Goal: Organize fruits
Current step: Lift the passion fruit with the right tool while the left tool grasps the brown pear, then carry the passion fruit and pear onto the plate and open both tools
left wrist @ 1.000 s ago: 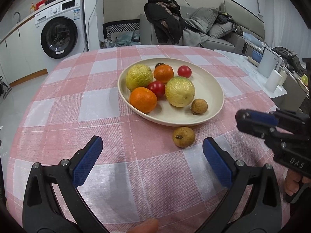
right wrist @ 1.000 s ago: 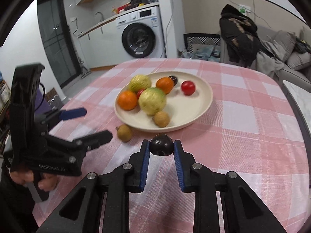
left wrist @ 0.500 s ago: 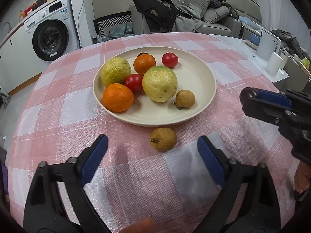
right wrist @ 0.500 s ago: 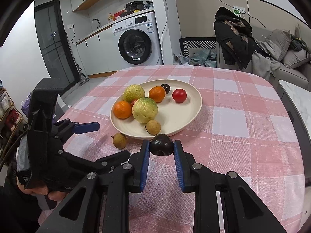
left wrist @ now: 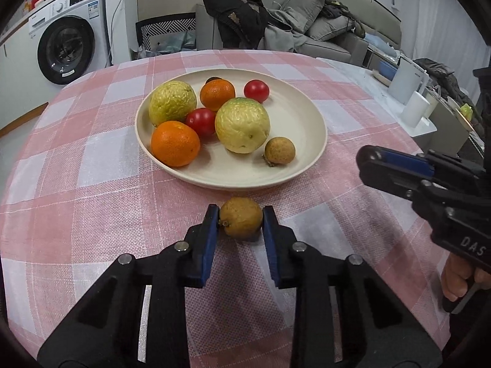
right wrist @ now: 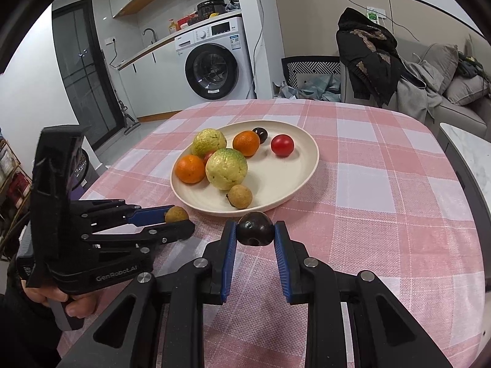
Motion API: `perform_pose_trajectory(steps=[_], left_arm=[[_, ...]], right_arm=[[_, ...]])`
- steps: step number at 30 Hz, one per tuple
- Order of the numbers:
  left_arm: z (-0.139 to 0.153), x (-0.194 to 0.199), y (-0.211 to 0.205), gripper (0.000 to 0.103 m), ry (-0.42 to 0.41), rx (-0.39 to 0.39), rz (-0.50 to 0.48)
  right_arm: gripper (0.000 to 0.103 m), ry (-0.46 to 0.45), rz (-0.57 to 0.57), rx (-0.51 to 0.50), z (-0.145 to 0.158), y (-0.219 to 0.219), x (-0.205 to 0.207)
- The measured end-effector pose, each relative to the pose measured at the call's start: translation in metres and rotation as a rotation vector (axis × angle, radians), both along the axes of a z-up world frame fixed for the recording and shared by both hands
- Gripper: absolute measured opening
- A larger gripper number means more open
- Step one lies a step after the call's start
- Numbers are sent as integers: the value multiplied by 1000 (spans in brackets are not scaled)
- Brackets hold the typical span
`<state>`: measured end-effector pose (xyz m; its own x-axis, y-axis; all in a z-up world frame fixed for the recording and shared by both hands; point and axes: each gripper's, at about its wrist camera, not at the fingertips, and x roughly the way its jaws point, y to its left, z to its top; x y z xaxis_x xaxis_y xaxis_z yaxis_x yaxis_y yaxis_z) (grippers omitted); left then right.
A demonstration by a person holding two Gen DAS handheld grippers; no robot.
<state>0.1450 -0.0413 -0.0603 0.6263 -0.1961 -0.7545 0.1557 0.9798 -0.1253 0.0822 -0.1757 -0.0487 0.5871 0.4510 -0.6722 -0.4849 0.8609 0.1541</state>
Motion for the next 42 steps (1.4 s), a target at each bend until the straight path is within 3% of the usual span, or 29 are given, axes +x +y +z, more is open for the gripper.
perform_pose_trajectory(steps=[7, 15, 26, 34, 42], left_arm=[[10, -11, 1, 25, -46, -14, -33], [38, -26, 2, 25, -185, 2, -32], [37, -10, 14, 25, -163, -18, 34], [46, 11, 9, 25, -194, 14, 3], [41, 32, 9, 25, -196, 31, 10]], right_arm=[[26, -4, -2, -2, -2, 0, 0], [26, -14, -15, 24, 1, -4, -1], [26, 25, -35, 77, 2, -6, 9], [26, 38, -41, 14, 7, 14, 31], [26, 43, -54, 22, 3, 26, 55]])
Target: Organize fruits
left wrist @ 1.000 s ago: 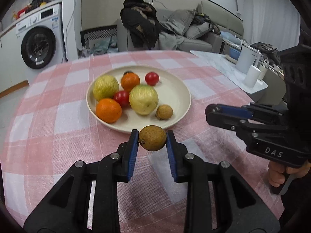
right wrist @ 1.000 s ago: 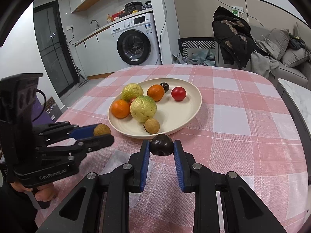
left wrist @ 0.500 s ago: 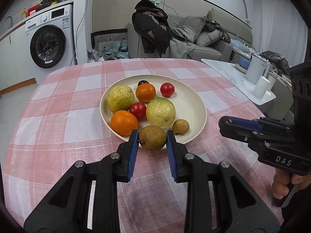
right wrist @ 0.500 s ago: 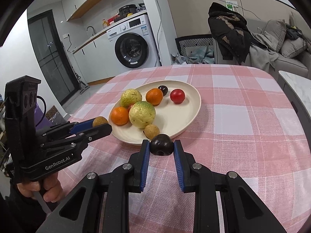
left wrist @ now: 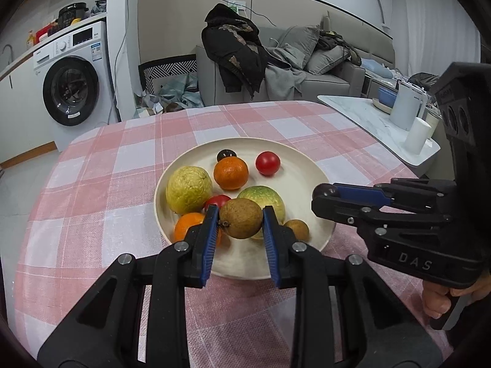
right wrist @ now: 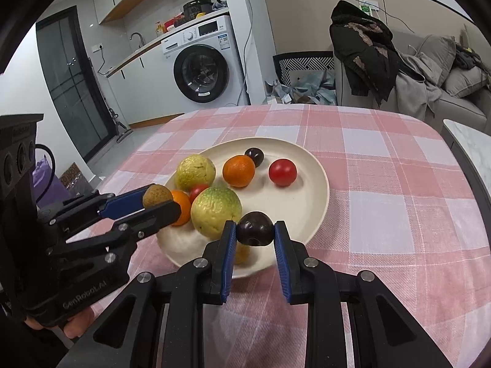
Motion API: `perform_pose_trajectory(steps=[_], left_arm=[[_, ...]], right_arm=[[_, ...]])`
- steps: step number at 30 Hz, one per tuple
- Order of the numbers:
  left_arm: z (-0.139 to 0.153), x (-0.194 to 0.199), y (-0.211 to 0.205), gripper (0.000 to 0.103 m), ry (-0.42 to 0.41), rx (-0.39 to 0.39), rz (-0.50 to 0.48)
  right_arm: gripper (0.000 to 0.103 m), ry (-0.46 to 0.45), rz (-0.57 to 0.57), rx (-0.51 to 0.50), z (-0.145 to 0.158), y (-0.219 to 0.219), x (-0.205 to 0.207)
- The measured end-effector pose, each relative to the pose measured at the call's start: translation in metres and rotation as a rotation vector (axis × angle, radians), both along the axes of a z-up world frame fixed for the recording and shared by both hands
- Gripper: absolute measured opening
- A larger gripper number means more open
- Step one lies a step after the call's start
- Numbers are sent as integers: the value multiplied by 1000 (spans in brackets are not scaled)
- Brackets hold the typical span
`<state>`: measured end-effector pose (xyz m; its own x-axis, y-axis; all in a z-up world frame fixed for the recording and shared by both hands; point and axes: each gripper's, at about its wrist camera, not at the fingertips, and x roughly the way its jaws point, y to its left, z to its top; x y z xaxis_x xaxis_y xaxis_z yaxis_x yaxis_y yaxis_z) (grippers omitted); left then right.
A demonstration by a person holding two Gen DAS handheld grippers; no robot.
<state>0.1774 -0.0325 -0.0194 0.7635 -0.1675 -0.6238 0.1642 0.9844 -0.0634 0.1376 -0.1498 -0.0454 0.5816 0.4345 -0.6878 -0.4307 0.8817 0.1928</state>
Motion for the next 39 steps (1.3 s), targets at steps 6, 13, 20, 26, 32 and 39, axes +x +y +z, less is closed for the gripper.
perform_pose_trajectory(steps=[6, 13, 20, 26, 32, 39], left_arm=[[-16, 5, 5, 25, 28, -12, 14], [-21, 8, 7, 25, 37, -19, 26], [-18, 4, 13, 28, 26, -22, 47], [-7, -10, 25, 66, -13, -6, 89], [8, -40, 38, 88, -78, -11, 97], [16, -76, 47, 102, -137, -26, 115]], right_arm=[[26, 13, -15, 4, -16, 3, 6], [26, 12, -38, 20, -17, -2, 11], [41, -12, -25, 21, -13, -2, 5], [62, -38, -55, 8, -9, -14, 0], [92, -65, -22, -2, -3, -27, -22], [103, -183, 9, 6, 9, -33, -52]])
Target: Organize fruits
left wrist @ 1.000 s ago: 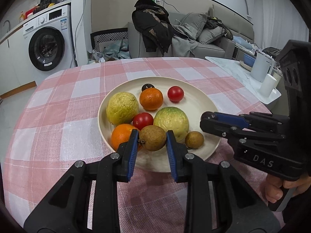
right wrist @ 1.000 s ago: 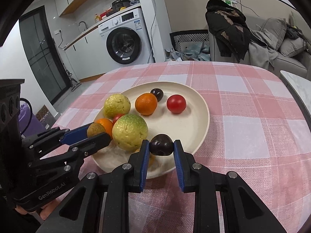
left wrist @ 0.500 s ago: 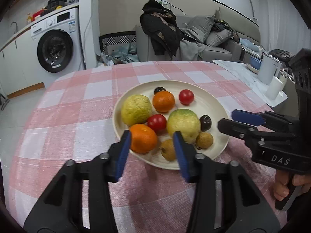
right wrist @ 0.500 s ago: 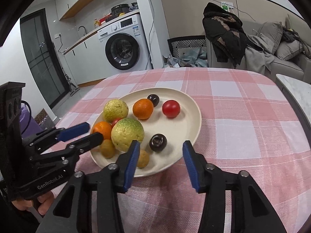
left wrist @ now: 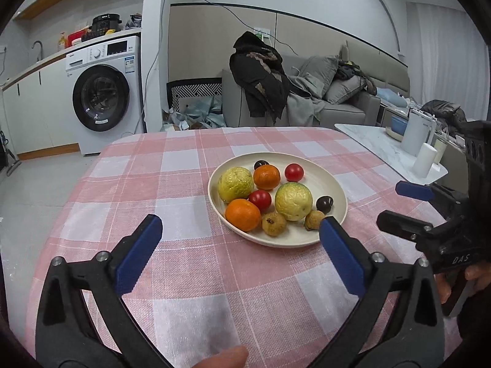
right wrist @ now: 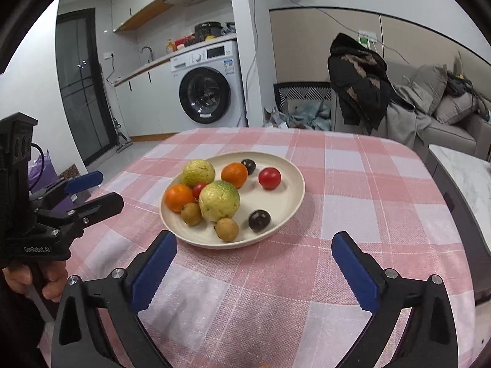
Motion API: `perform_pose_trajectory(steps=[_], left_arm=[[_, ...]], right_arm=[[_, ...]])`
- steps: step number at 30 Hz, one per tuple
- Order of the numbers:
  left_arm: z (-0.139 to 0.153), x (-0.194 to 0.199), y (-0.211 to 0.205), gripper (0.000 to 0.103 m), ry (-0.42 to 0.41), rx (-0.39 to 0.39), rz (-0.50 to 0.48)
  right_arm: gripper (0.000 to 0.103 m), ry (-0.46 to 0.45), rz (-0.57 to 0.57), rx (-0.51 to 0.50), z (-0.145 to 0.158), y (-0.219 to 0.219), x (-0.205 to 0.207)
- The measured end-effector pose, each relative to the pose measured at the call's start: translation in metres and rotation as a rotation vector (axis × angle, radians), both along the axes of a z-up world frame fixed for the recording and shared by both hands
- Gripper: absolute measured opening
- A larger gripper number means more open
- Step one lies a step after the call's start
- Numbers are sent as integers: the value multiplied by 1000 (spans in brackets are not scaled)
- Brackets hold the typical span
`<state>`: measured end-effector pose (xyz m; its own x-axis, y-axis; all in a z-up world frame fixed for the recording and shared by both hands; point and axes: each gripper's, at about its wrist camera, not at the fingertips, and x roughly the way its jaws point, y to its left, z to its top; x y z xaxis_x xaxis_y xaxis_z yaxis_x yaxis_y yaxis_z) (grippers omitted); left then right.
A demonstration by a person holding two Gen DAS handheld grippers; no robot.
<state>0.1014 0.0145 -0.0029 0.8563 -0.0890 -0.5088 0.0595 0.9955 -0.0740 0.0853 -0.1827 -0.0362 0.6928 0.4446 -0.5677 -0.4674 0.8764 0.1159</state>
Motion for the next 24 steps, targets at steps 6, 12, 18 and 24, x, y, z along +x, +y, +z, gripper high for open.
perform_pose_trajectory(steps=[6, 12, 18, 24], left_arm=[[3, -22, -3, 102, -62, -1, 13], [-2, -27, -10, 102, -71, 4, -6], [-3, -27, -15, 102, -72, 20, -15], [-3, -26, -17, 102, -73, 25, -24]], right_arm=[[103, -68, 17, 60, 10, -7, -15], [103, -91, 8, 92, 8, -12, -18], [103, -111, -7, 131, 10, -20, -22], [103, -142, 3, 95, 12, -13, -27]])
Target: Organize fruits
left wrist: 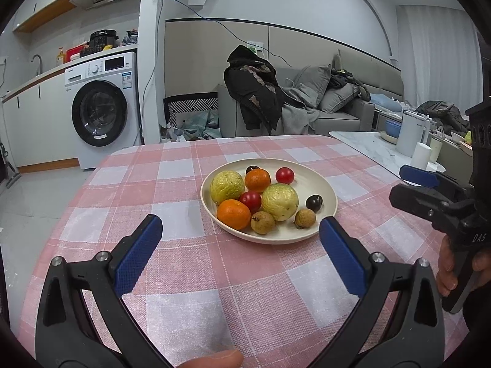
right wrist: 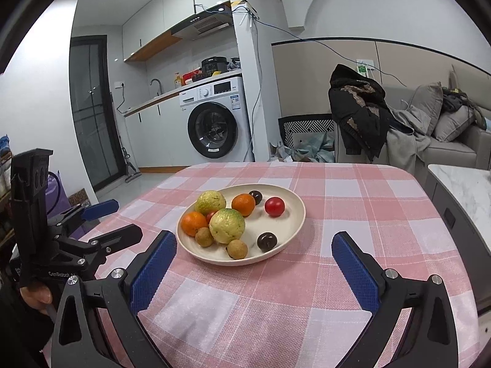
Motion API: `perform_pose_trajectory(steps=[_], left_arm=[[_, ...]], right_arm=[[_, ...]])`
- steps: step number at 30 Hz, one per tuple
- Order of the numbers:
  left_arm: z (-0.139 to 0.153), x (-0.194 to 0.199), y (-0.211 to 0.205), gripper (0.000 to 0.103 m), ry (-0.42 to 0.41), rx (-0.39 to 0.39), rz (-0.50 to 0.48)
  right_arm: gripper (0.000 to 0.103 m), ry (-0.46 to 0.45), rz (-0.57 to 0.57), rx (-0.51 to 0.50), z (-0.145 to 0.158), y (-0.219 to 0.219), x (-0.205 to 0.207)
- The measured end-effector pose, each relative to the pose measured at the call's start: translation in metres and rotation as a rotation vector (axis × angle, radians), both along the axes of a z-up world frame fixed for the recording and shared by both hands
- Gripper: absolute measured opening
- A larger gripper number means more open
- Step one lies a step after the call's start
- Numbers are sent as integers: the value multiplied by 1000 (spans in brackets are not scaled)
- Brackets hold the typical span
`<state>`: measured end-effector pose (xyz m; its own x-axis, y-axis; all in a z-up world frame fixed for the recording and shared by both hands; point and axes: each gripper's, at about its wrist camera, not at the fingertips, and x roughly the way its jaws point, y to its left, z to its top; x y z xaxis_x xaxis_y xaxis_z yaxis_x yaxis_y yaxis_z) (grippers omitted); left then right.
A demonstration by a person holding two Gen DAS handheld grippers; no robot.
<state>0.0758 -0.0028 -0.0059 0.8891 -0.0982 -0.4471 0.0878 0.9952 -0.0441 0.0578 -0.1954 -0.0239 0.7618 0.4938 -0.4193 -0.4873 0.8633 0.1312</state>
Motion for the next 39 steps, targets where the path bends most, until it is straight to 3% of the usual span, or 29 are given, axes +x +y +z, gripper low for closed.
perform_pose_trajectory(steps=[39], left_arm=[[-1, 0, 1, 102, 0, -4, -2]], right_arm=[[103, -7, 3, -19, 2, 0, -6]])
